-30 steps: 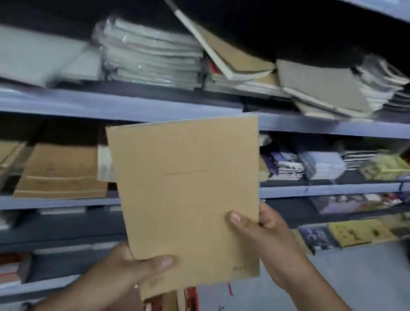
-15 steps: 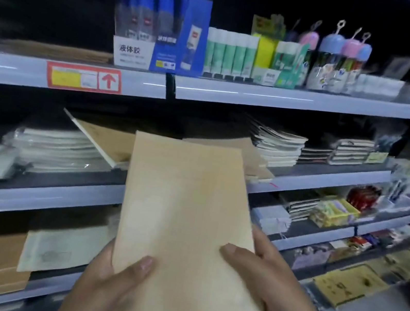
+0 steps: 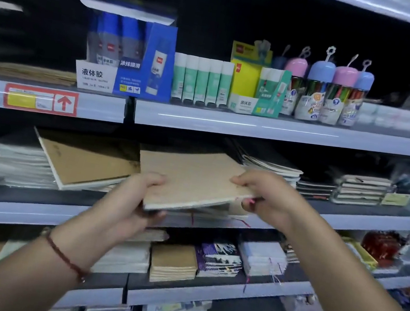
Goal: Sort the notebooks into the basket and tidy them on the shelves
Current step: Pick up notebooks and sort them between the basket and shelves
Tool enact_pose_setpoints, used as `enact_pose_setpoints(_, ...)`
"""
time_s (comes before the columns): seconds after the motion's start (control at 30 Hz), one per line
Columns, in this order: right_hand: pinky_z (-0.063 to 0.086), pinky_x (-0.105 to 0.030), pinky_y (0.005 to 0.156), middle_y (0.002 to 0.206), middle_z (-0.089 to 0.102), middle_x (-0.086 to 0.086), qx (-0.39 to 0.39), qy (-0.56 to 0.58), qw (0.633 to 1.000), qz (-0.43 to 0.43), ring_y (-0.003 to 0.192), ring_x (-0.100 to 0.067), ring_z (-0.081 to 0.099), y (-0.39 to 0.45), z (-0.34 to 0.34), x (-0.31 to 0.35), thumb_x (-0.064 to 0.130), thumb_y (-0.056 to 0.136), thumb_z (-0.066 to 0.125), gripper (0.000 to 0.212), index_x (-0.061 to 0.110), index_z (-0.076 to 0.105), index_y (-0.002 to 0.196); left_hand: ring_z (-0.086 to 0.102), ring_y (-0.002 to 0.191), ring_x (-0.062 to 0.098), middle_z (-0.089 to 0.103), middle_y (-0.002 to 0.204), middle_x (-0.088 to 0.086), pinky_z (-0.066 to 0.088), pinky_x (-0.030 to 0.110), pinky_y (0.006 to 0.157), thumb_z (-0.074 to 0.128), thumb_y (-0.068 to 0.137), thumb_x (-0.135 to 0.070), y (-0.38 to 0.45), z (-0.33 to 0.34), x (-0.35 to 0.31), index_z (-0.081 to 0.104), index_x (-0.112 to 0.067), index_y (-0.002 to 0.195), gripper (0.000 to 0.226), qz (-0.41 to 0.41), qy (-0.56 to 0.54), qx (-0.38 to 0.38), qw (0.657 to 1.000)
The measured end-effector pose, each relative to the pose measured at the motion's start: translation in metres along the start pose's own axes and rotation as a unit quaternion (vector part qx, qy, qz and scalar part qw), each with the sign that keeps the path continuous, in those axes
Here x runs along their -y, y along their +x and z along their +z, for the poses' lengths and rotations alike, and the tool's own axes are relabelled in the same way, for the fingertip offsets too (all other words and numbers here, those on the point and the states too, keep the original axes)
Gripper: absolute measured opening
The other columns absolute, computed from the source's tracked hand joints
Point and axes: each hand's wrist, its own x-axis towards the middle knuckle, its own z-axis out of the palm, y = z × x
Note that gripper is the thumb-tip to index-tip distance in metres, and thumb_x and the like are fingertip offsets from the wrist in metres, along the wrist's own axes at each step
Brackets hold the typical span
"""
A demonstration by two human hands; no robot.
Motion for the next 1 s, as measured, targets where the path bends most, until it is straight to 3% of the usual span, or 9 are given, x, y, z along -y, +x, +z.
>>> enact_pose_setpoints(0.1, 0.038, -0.015, 0.033, 0.067, 0.053, -0.004, -0.011, 0.002, 0.999, 0.051, 0.045, -0.009, 0.047, 0.048, -0.007, 0.011, 0.003, 0.092, 0.059, 0.015, 0.011, 0.057, 0.079, 0.059, 0.047, 0.015, 0.065, 0.069, 0.012, 0.04, 0.016, 0.032, 0.052, 0.097, -0.013, 0.028, 0.014, -0.02, 0.059, -0.004, 0.096, 0.011, -0.003, 0.017, 0.003, 1.0)
enact_pose_setpoints(0.2, 0.035, -0.015, 0.033, 0.068, 0.054, -0.005, -0.03, -0.079, 0.995, 0.046, 0.051, -0.011, 0.045, 0.082, -0.009, 0.013, 0.007, 0.093, 0.062, 0.016, 0.01, 0.062, 0.078, 0.06, 0.048, 0.014, 0.064, 0.083, 0.016, 0.041, 0.016, 0.033, 0.053, 0.096, -0.009, 0.053, 0.021, -0.031, 0.055, -0.002, 0.101, 0.009, 0.018, 0.056, -0.003, 0.998)
enact_pose_setpoints(0.37, 0.032, -0.02, 0.041, 0.057, 0.056, -0.008, -0.083, -0.364, 0.928, -0.019, 0.043, -0.017, 0.043, 0.108, -0.005, 0.014, 0.029, 0.093, 0.067, 0.037, 0.01, 0.057, 0.063, 0.059, 0.058, 0.015, 0.069, 0.094, 0.014, 0.042, 0.017, 0.036, 0.069, 0.087, 0.003, 0.083, 0.019, -0.032, 0.026, -0.015, 0.154, 0.082, 0.084, 0.24, -0.023, 0.967)
enact_pose_setpoints(0.5, 0.041, -0.027, 0.065, 0.078, 0.06, -0.004, -0.12, -0.555, 0.821, -0.052, 0.079, -0.027, 0.06, 0.11, 0.003, 0.003, 0.037, 0.09, 0.063, 0.026, 0.012, 0.061, 0.083, 0.06, 0.061, 0.017, 0.071, 0.098, 0.014, 0.049, 0.024, 0.052, 0.079, 0.083, -0.016, 0.099, 0.015, -0.025, 0.043, -0.013, 0.148, 0.074, 0.133, 0.437, -0.052, 0.888)
enact_pose_setpoints(0.6, 0.042, -0.029, 0.072, 0.101, 0.063, -0.011, -0.125, -0.586, 0.798, -0.058, 0.101, -0.032, 0.063, 0.111, 0.005, -0.004, 0.038, 0.093, 0.059, 0.031, 0.01, 0.063, 0.106, 0.062, 0.115, 0.024, 0.059, 0.138, 0.006, 0.045, 0.027, 0.093, 0.076, 0.084, -0.038, 0.102, 0.01, -0.024, 0.052, -0.014, 0.142, 0.068, 0.184, 0.581, -0.08, 0.789)
enact_pose_setpoints(0.67, 0.042, -0.029, 0.072, 0.108, 0.066, -0.012, -0.124, -0.6, 0.788, -0.061, 0.1, -0.032, 0.062, 0.11, 0.005, -0.005, 0.036, 0.093, 0.058, 0.028, 0.011, 0.063, 0.105, 0.054, 0.127, 0.023, 0.055, 0.143, 0.002, 0.042, 0.028, 0.098, 0.072, 0.086, -0.046, 0.1, 0.008, -0.025, 0.053, -0.016, 0.142, 0.066, 0.193, 0.622, -0.082, 0.755)
enact_pose_setpoints(0.83, 0.047, -0.033, 0.073, 0.11, 0.063, -0.012, -0.156, -0.63, 0.752, -0.117, 0.093, -0.033, 0.06, 0.093, 0.003, -0.002, 0.042, 0.097, 0.05, 0.036, 0.011, 0.063, 0.108, 0.061, 0.11, 0.019, 0.067, 0.121, -0.003, 0.047, 0.029, 0.083, 0.066, 0.087, -0.049, 0.077, 0.0, -0.021, 0.063, -0.026, 0.128, 0.047, 0.269, 0.632, -0.124, 0.716)
enact_pose_setpoints(0.93, 0.048, -0.035, 0.079, 0.116, 0.057, -0.007, -0.136, -0.595, 0.758, -0.232, 0.101, -0.031, 0.06, 0.065, 0.015, -0.007, 0.042, 0.098, 0.05, 0.037, 0.018, 0.063, 0.123, 0.062, 0.078, 0.011, 0.068, 0.081, -0.01, 0.049, 0.029, 0.064, 0.059, 0.093, -0.046, 0.046, -0.013, -0.01, 0.069, -0.031, 0.1, 0.019, 0.32, 0.57, -0.126, 0.746)
enact_pose_setpoints(1.0, 0.048, -0.037, 0.088, 0.118, 0.06, -0.001, -0.071, -0.56, 0.767, -0.304, 0.109, -0.026, 0.058, 0.039, 0.029, -0.016, 0.039, 0.097, 0.053, 0.034, 0.023, 0.064, 0.125, 0.06, 0.063, 0.009, 0.063, 0.066, -0.007, 0.046, 0.03, 0.059, 0.057, 0.095, -0.043, 0.024, -0.035, 0.005, 0.068, -0.03, 0.084, 0.02, 0.322, 0.518, -0.127, 0.782)
